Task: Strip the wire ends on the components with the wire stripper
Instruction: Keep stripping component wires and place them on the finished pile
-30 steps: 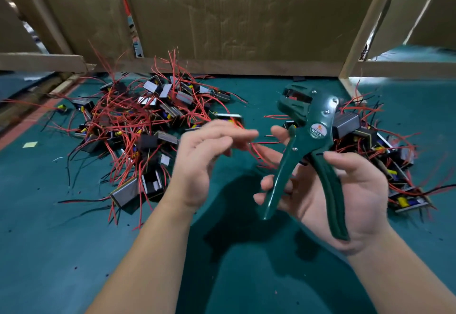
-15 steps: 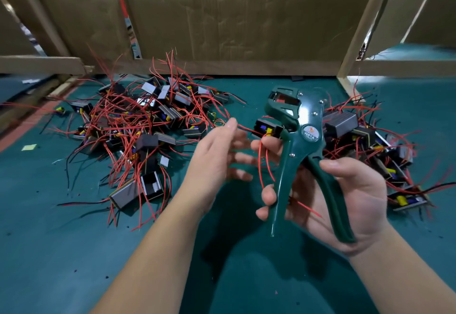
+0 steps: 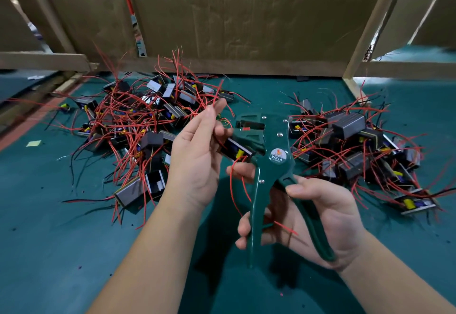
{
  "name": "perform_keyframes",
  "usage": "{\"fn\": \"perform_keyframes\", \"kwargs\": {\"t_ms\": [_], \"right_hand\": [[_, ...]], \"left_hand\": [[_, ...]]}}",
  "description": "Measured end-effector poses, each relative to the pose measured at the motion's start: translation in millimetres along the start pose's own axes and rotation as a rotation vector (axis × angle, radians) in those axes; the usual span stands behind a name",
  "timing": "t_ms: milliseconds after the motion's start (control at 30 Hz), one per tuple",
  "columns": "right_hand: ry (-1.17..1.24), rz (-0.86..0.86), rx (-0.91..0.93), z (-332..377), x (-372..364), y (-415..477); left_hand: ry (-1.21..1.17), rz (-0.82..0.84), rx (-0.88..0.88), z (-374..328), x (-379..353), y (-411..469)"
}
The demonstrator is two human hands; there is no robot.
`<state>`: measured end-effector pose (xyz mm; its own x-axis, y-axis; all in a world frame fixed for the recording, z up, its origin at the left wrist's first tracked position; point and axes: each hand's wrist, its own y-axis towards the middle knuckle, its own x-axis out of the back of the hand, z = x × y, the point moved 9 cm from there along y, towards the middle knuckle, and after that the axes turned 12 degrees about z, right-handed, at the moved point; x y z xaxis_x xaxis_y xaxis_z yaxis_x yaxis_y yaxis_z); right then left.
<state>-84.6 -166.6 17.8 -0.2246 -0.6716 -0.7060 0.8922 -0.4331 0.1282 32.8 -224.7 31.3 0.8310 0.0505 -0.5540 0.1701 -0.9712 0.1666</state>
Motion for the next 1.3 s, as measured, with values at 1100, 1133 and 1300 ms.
{"fn": "perform_keyframes", "kwargs": {"t_ms": [1100,1133,1300], "right_hand": [[0.062,-0.055,0.011,5,0,-7],[0.067,-0.032,0.028,4,-2,-6],[0.064,-0.075,0.049,4,2,-5]], "left_hand": [[0.382,0.034,-0.148,-27,-6,-5],[0.417,0.037,-0.159,-28,-6,-6],[0.589,0.07,-0.198,-32,-11,-8]]}}
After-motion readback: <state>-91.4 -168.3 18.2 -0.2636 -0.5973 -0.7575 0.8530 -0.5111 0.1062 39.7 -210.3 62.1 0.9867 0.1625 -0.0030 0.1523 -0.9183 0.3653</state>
